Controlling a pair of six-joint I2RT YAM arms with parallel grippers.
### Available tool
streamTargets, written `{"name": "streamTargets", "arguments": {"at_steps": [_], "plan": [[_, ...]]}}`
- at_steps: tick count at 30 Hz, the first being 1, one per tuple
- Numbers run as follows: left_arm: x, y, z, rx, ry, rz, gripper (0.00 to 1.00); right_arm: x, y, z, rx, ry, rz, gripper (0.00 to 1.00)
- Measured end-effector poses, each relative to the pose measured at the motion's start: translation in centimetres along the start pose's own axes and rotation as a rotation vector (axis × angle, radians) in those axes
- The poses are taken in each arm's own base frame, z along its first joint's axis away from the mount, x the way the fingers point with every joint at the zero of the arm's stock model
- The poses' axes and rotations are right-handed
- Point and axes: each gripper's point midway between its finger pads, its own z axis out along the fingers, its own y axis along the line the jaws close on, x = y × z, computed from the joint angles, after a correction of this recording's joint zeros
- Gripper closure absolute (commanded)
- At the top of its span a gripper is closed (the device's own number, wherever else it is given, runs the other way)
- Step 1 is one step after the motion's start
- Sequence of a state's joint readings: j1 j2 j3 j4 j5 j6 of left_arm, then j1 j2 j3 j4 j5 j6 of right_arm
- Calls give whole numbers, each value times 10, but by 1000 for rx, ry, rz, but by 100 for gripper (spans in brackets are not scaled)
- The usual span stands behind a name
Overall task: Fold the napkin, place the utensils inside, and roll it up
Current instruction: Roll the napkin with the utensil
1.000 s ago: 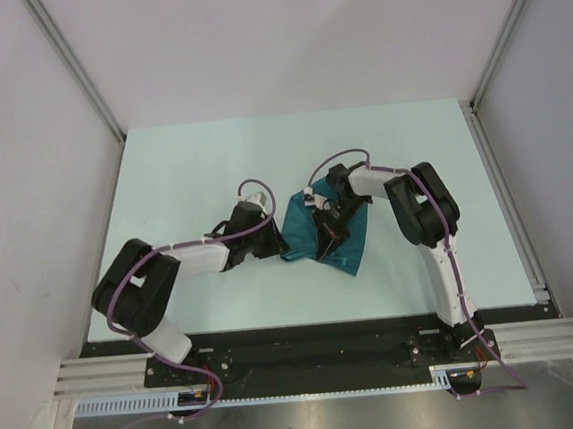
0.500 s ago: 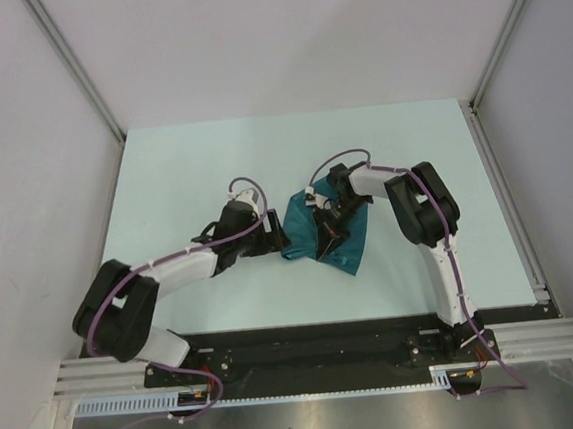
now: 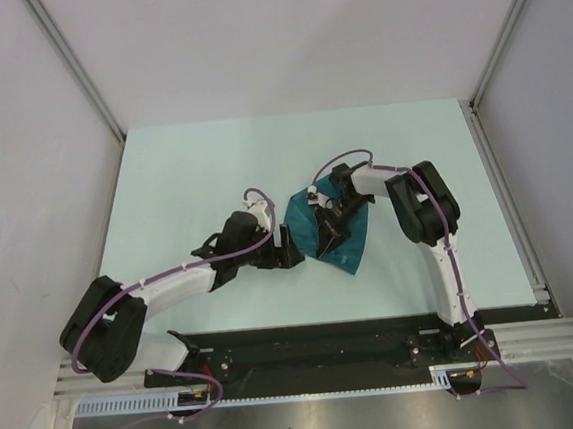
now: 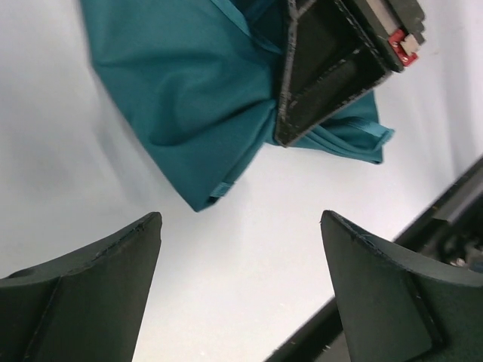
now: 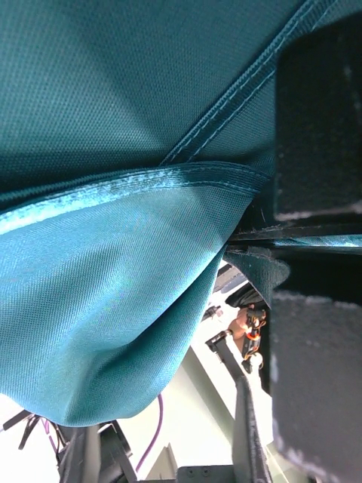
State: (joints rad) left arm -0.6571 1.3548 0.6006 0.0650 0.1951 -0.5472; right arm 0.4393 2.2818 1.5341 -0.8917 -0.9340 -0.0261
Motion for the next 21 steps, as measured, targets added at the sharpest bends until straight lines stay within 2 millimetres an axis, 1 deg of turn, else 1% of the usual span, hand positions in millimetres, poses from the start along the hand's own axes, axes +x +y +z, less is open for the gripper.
{"name": "streamTargets", "arguments": {"at_steps": [3,6,11,13,15,21], "plan": [[4,-8,1,38,23,-41,9,0,0,0,0,-2,0,100],[10,-12,6,68,54,-69,9,-1,0,-1,0,-3,3,100],[30,-18,19,120,156,-129,8,-1,0,-1,0,-5,6,100],[35,-22,22,140,179,-148,8,-1,0,-1,0,-6,6,100],[32,-27,24,164,181,-156,8,-2,-1,-1,0,-7,8,100],[16,-40,32,217,132,-177,8,-2,-1,-1,-1,-9,12,100]]}}
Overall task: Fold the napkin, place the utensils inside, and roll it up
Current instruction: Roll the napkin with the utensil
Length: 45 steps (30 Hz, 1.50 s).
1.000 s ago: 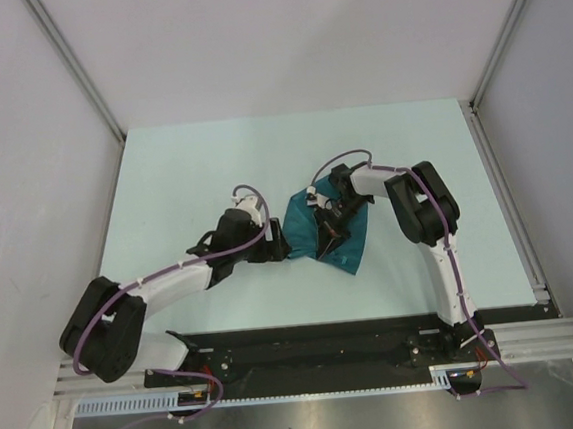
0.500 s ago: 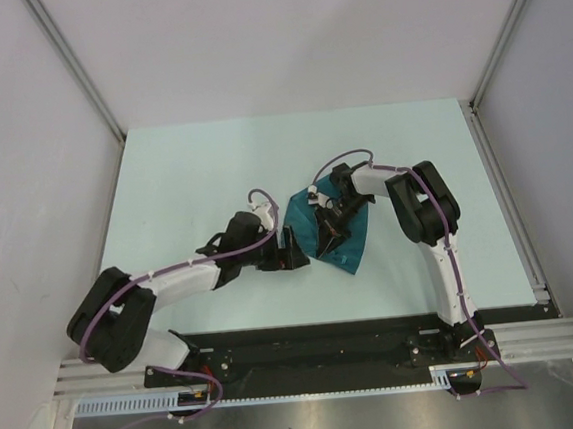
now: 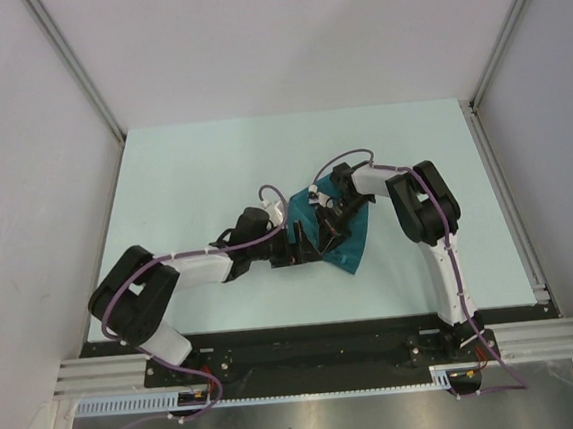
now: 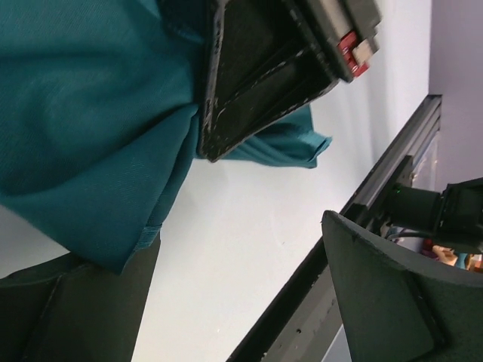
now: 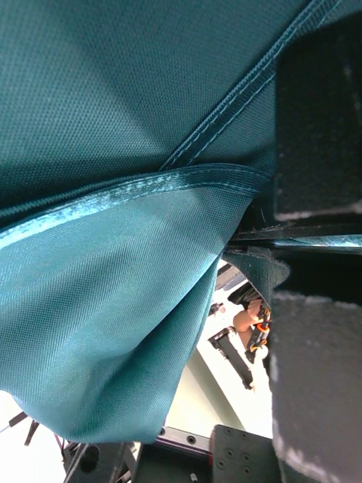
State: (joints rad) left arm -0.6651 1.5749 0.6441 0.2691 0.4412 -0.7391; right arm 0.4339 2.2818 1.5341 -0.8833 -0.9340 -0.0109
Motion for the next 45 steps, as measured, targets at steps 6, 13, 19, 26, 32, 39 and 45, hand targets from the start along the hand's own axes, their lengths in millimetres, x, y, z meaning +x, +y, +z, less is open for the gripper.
{"name": "streamTargets", "arguments": {"at_steps": [6,13,19,26,32,39,45], "plan": [[-12,-9,6,41,-46,-14,8,-1,0,0,0,-2,2,100],[-25,-15,7,59,-100,-4,8,-2,-1,-1,-1,-7,5,100],[-35,-16,9,63,-146,9,8,-2,-1,-2,-1,-9,8,100],[-44,-8,14,43,-184,11,8,-3,-1,-2,-1,-10,7,100],[-56,-11,13,57,-235,23,8,-3,-1,-2,-1,-11,7,100],[-68,-12,13,67,-287,30,8,-3,-1,-1,-1,-11,15,100],[-68,0,17,39,-304,14,8,-3,-1,-1,-2,-13,23,100]]}}
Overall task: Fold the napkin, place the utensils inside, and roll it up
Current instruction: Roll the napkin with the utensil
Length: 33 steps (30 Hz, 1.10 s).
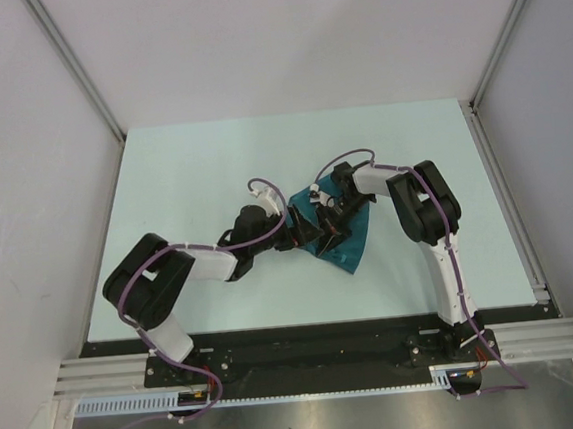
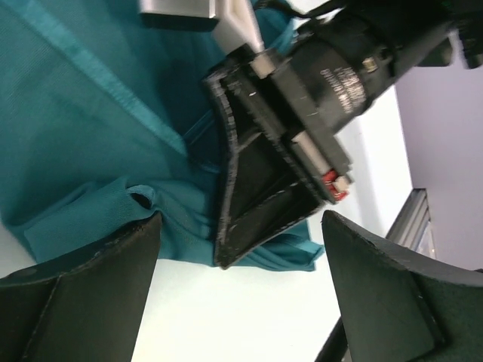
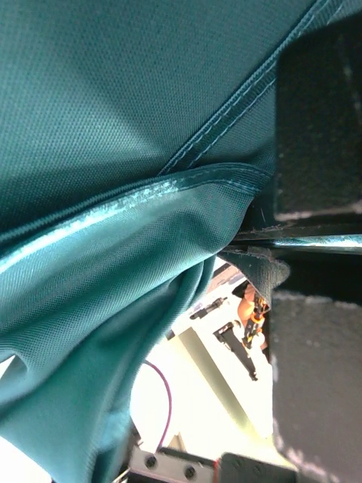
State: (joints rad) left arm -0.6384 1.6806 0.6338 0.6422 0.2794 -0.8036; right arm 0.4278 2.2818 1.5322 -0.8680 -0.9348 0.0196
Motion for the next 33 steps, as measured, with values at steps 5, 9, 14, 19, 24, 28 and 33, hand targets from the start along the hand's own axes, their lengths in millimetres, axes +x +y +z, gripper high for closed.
{"name": "streamTargets", "arguments": {"at_steps": [5,9,14,19,24,28,33], "plan": [[10,19,3,-43,6,-12,8,0,1,1,-14,-5,5,92],[10,22,3,-47,-4,-19,8,0,3,1,-23,-18,6,72],[9,23,4,-45,-18,-27,8,0,11,-5,-13,-57,-22,53],[7,20,4,-25,-31,-46,8,-1,10,-19,46,-127,-48,43],[9,25,4,-38,-31,-60,8,10,8,-38,103,-185,-53,39],[8,25,4,-38,-33,-67,8,28,12,-50,136,-231,-75,36],[8,25,5,-34,-37,-67,8,43,22,-61,224,-318,-192,30]]}}
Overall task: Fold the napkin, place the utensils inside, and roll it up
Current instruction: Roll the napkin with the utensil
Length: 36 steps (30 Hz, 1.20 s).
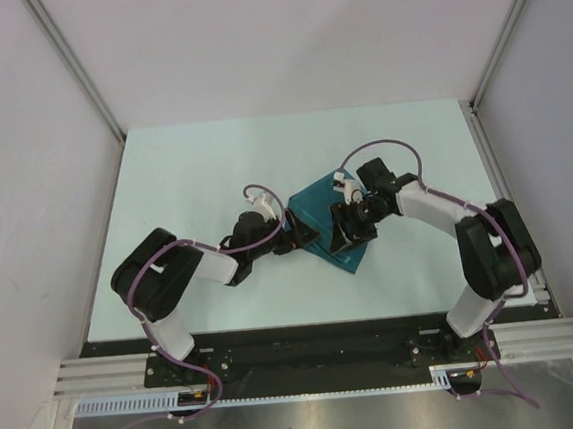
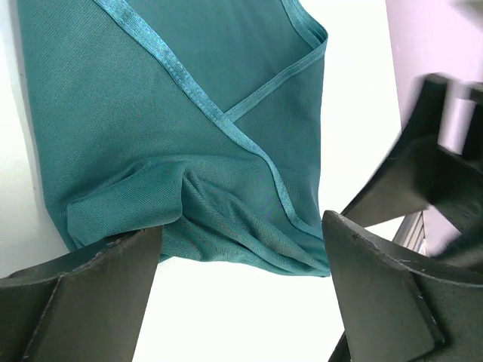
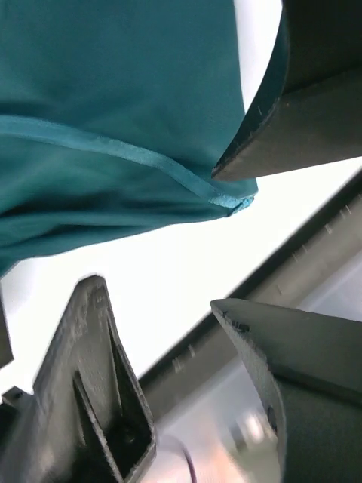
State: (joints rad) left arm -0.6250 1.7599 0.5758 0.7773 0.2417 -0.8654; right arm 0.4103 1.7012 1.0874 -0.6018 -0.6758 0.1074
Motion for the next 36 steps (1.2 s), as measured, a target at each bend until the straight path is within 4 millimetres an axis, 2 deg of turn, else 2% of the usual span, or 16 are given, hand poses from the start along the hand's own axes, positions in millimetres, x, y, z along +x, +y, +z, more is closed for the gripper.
{"name": "streamTargets", "arguments": {"at_steps": [2,7,14,18,22,29,36], "plan": [[0,0,0,0,0,-1,8,-1,5,-4,75,-57,-95,27],[0,0,0,0,0,-3,8,-6,23,-2,258,-229,-367,27],[0,1,0,-2,4,-11,8,1,16,5,515,-351,-600,29],[0,1,1,-7,10,-15,8,6,27,11,575,-372,-718,32],[-1,1,1,-12,14,-25,8,4,29,16,622,-385,-776,37],[-1,1,1,-13,20,-35,8,9,9,30,700,-328,-792,43],[-1,1,1,-11,25,-37,8,11,-3,38,734,-302,-804,48]]}}
